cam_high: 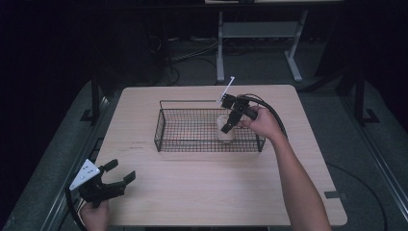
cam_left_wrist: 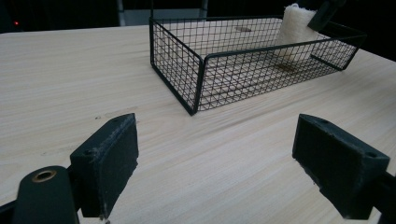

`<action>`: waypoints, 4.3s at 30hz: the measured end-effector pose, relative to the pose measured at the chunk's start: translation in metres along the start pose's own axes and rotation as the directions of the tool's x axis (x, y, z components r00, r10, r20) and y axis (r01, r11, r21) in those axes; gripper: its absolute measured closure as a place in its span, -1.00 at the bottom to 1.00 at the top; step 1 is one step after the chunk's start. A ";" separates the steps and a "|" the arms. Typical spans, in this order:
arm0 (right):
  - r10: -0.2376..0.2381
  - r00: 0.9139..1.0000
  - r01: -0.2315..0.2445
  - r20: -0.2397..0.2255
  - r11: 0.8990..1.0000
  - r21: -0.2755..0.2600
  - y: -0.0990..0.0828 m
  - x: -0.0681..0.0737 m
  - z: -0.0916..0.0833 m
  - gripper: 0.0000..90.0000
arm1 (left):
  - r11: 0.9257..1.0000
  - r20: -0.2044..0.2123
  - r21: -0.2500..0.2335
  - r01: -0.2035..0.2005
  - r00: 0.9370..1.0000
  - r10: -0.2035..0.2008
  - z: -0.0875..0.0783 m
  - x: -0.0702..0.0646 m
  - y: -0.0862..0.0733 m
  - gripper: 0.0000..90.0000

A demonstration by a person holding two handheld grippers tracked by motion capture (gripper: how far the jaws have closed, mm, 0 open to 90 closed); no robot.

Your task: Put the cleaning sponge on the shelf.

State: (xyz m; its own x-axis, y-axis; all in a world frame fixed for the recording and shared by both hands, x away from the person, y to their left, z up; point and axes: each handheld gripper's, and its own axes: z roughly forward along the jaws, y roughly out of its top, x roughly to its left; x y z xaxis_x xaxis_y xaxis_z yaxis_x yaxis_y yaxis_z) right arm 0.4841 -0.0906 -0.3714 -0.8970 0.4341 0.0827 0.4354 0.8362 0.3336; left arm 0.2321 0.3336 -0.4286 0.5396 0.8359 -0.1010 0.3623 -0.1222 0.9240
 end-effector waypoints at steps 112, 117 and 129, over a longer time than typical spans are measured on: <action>-0.046 0.999 0.048 0.023 0.995 -0.092 -0.028 0.035 -0.046 -0.61 | 1.000 -0.003 0.010 -0.011 1.000 0.011 -0.001 -0.005 -0.001 -0.69; -0.054 0.998 0.056 0.024 0.994 -0.098 -0.036 0.041 -0.051 -0.62 | 1.000 -0.003 0.015 -0.010 1.000 0.010 0.000 -0.005 -0.001 -0.69; -0.057 0.998 0.058 0.019 0.993 -0.106 -0.055 0.050 -0.051 -0.61 | 1.000 -0.004 0.014 -0.012 1.000 0.013 0.001 -0.006 -0.001 -0.69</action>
State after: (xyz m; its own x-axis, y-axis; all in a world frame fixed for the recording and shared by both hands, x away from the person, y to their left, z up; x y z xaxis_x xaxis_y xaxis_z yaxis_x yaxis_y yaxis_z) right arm 0.4113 -0.1321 -0.3374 -0.9187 0.3923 0.0457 0.3718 0.8198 0.4355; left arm 0.2289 0.3285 -0.4291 0.5410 0.8364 -0.0879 0.3660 -0.1400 0.9200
